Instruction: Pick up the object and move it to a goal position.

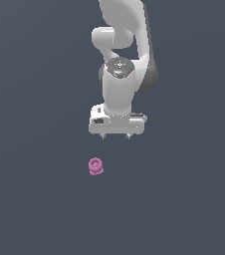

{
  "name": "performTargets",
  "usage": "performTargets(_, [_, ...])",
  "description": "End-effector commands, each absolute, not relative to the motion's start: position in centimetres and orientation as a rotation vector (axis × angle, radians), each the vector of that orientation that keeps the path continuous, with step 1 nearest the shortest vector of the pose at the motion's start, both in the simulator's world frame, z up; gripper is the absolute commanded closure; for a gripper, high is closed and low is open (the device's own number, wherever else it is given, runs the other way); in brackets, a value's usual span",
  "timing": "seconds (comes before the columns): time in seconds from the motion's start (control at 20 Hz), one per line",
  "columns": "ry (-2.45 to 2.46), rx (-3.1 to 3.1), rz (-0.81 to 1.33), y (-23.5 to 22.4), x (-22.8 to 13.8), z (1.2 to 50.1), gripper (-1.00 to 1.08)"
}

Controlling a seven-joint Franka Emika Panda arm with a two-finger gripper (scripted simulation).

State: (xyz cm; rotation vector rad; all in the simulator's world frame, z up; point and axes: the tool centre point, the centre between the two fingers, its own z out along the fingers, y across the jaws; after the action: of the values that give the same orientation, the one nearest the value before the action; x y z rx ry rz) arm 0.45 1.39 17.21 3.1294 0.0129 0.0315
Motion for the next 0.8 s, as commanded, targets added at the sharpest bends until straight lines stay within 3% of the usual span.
performTargets(0.0, [0.013, 3.129, 0.032, 1.4, 0.5, 17.2, -0.92])
performTargets(0.75, [0.064, 3.149, 0.073, 3.2, 1.2, 18.9, -0.92])
